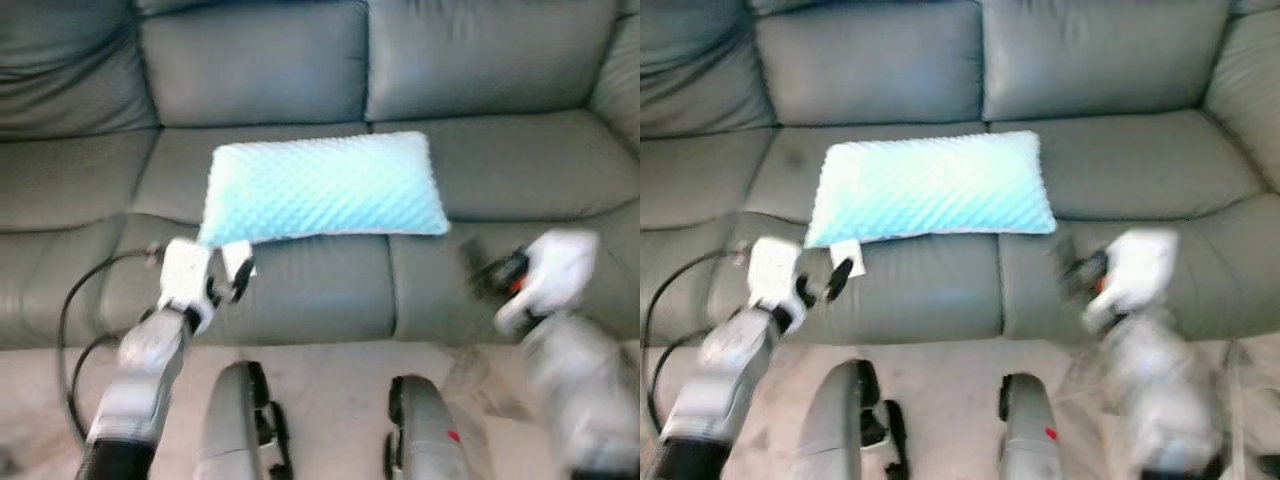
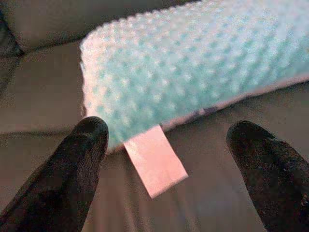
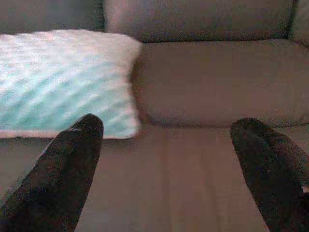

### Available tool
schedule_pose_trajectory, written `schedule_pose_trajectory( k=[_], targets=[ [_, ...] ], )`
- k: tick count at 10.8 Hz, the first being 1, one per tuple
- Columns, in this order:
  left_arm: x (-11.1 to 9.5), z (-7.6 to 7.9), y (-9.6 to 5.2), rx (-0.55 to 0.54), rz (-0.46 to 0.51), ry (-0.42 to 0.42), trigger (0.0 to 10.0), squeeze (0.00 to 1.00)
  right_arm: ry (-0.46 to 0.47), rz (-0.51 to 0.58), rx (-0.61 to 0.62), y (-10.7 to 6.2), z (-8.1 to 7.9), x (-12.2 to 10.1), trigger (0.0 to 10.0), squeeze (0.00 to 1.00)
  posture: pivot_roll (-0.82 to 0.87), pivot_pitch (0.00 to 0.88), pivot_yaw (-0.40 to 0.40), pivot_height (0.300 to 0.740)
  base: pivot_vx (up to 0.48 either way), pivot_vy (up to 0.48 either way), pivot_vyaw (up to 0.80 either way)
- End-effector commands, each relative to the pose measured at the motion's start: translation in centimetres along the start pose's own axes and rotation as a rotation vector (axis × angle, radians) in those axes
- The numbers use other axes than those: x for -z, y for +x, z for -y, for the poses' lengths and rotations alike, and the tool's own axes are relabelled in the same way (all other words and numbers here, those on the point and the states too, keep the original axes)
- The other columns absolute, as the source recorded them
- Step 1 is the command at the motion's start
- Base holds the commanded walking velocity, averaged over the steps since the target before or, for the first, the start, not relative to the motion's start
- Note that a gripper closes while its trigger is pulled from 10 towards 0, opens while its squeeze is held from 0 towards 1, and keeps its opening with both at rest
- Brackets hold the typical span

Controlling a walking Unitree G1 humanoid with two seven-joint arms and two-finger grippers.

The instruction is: Move the pillow to the sofa

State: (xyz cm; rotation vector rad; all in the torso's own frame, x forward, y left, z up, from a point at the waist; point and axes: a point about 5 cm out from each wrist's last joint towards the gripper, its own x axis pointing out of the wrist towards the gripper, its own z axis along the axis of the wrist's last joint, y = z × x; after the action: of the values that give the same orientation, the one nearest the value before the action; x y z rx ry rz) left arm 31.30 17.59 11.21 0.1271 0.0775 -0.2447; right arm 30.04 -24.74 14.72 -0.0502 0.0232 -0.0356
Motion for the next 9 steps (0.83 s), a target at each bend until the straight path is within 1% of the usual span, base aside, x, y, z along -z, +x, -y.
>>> schedule_pose_trajectory(
  k=[1,2,3,4,5,6,7,8,9],
  targets=[
    [0.5,-0.1,0.3,-0.005,-0.021,0.013,10.0,0.00,-0.012,-0.057,0.023,0.1,1.3,1.4,10.0,0.00,-0.14,0.311,0.091,0.625,0.000,0.000,0.00],
    [0.3,-0.1,1.5,-0.017,-0.026,0.017,10.0,0.00,-0.059,-0.070,0.089,1.5,3.8,1.1,10.0,0.00,-0.12,0.323,0.103,0.625,0.000,0.000,0.00],
    [0.2,-0.1,1.8,-0.021,-0.025,0.014,10.0,0.00,-0.075,-0.074,0.095,1.9,4.4,1.0,10.0,0.00,-0.12,0.328,0.107,0.625,0.000,0.000,0.00],
    [0.0,0.0,2.0,-0.018,-0.020,0.009,10.0,0.00,-0.079,-0.093,0.131,2.6,6.0,1.0,10.0,0.00,-0.11,0.337,0.113,0.625,0.000,0.000,0.00],
    [0.3,0.2,1.6,0.000,-0.013,0.016,10.0,0.00,-0.084,-0.091,0.150,3.4,7.7,0.6,10.0,0.00,-0.09,0.349,0.122,0.625,0.000,0.000,0.00],
    [0.7,0.0,1.0,0.008,-0.015,0.014,10.0,0.00,-0.073,-0.087,0.141,3.8,7.8,0.3,10.0,0.00,-0.08,0.356,0.124,0.625,0.000,0.000,0.00],
    [1.1,-0.4,-0.7,0.017,-0.016,-0.007,10.0,0.00,-0.014,-0.076,0.101,4.9,6.8,-0.2,10.0,0.00,-0.06,0.365,0.126,0.625,0.000,0.000,0.00],
    [1.2,-0.8,-1.6,0.012,-0.019,-0.035,10.0,0.00,-0.012,-0.072,0.042,5.8,5.2,-0.2,10.0,0.00,-0.04,0.368,0.127,0.625,0.000,0.000,0.00],
    [1.4,-0.9,-2.8,0.021,-0.029,-0.019,10.0,0.00,-0.001,-0.071,-0.041,6.9,2.6,-0.3,10.0,0.00,0.00,0.372,0.132,0.625,0.000,0.000,0.00]
  ],
)
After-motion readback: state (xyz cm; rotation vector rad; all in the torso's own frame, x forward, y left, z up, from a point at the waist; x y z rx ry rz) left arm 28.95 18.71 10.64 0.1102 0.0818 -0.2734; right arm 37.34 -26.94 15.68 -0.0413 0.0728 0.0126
